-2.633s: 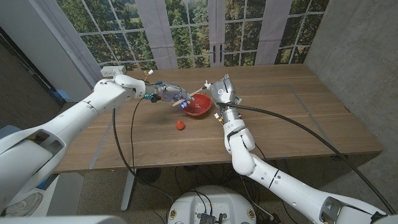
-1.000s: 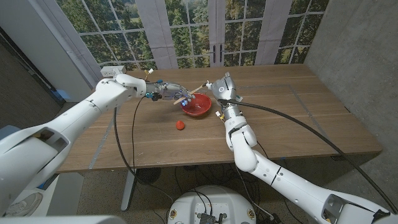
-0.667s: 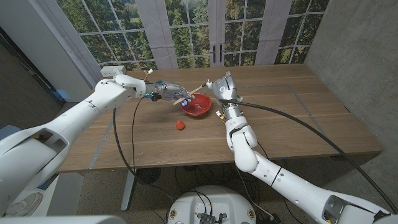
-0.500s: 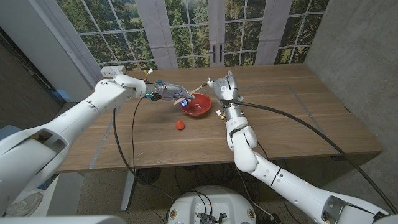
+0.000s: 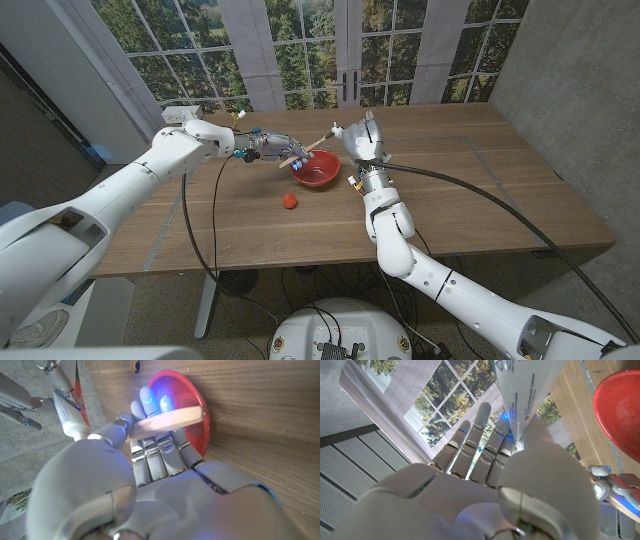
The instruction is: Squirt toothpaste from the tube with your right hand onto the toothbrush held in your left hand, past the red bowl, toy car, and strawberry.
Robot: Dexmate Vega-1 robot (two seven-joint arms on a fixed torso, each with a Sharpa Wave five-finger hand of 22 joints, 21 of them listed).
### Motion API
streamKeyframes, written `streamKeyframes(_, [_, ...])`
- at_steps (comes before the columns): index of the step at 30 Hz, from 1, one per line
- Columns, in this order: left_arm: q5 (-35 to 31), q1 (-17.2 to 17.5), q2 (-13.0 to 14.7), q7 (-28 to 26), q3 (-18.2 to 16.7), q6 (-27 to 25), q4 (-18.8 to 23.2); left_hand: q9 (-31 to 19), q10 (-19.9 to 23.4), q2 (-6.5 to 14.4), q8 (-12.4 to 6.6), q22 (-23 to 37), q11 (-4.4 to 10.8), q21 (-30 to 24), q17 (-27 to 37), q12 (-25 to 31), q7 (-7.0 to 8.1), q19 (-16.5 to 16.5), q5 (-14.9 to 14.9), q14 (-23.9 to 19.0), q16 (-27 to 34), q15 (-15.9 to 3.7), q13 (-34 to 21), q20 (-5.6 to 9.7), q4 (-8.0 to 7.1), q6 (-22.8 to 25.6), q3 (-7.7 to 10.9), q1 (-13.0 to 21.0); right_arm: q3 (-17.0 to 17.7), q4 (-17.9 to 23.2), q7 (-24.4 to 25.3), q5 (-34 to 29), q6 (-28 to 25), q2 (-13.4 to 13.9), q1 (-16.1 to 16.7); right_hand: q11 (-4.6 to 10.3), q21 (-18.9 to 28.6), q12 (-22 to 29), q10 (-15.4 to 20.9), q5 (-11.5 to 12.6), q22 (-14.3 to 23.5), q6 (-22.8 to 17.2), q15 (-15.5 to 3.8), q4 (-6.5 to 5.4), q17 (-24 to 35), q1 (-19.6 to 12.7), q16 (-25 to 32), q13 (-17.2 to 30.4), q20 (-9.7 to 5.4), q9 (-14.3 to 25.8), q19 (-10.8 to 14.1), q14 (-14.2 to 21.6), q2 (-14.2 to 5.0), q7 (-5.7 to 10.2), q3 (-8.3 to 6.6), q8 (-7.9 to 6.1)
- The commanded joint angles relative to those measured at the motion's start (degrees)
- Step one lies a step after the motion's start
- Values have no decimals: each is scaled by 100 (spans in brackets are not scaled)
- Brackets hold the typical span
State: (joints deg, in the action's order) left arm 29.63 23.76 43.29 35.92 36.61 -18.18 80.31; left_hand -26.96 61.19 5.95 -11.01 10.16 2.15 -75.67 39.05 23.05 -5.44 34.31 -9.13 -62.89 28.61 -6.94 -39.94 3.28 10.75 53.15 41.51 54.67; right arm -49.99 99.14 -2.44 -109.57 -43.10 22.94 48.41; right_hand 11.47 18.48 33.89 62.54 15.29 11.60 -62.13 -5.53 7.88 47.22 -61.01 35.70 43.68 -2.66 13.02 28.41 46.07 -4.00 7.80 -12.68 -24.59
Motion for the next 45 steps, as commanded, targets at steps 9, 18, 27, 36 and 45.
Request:
streamKeyframes(9, [67, 56, 29, -8, -30, -30, 87, -15, 707, 297, 3, -1, 650, -30, 13, 47, -64, 11, -40, -447, 0, -642, -26, 516, -48, 57, 88, 233, -8, 164, -348, -133, 317, 132, -6, 14, 89, 135, 231, 59, 16, -268, -754, -61, 281, -205, 22, 87, -302, 4, -24, 171, -242, 212, 91, 10])
streamKeyframes(18, [111, 104, 48, -32, -53, -40, 131, -22, 702, 294, 1, -1, 643, -32, 10, 45, -65, 12, -40, -447, -3, -643, -34, 512, -44, 51, 88, 237, -12, 196, -429, -219, 375, 119, -11, 13, 95, 197, 284, 82, 18, -258, -752, -71, 425, -205, 18, 132, -315, 84, -74, 215, -281, 148, 103, -17])
streamKeyframes(27, [144, 102, 24, 21, -50, 0, 67, -14, 707, 294, 3, -3, 648, -34, 15, 43, -81, 23, -40, -455, 2, -642, -33, 515, -46, 60, 89, 237, -45, 220, -629, -427, 548, 165, -79, 20, 99, 292, 337, 99, 27, -269, -746, -68, 577, -210, 69, 236, -302, 151, -124, 278, -291, 127, 124, -52])
streamKeyframes(36, [179, 69, -23, 102, -45, 44, -53, -26, 720, 292, -4, -2, 648, -36, 11, 32, -79, 23, -40, -450, -4, -643, -12, 516, -45, 62, 89, 238, -66, 123, -837, -656, 599, 90, -141, -7, 100, 306, 415, 155, 41, -324, -751, -8, 772, -303, 64, 170, -335, 245, -222, 275, -309, 60, 97, -119])
streamKeyframes(45, [230, 13, -94, 274, -41, 150, -270, -19, 711, 294, 3, -2, 653, -35, 14, 38, -73, 17, -40, -449, -5, -642, -33, 516, -45, 59, 91, 239, -87, -76, -1173, -1124, 500, -83, -170, -61, 133, 295, 466, 229, 43, -359, -734, 22, 884, -351, 22, 76, -278, 204, -208, 290, -313, -67, 60, -102])
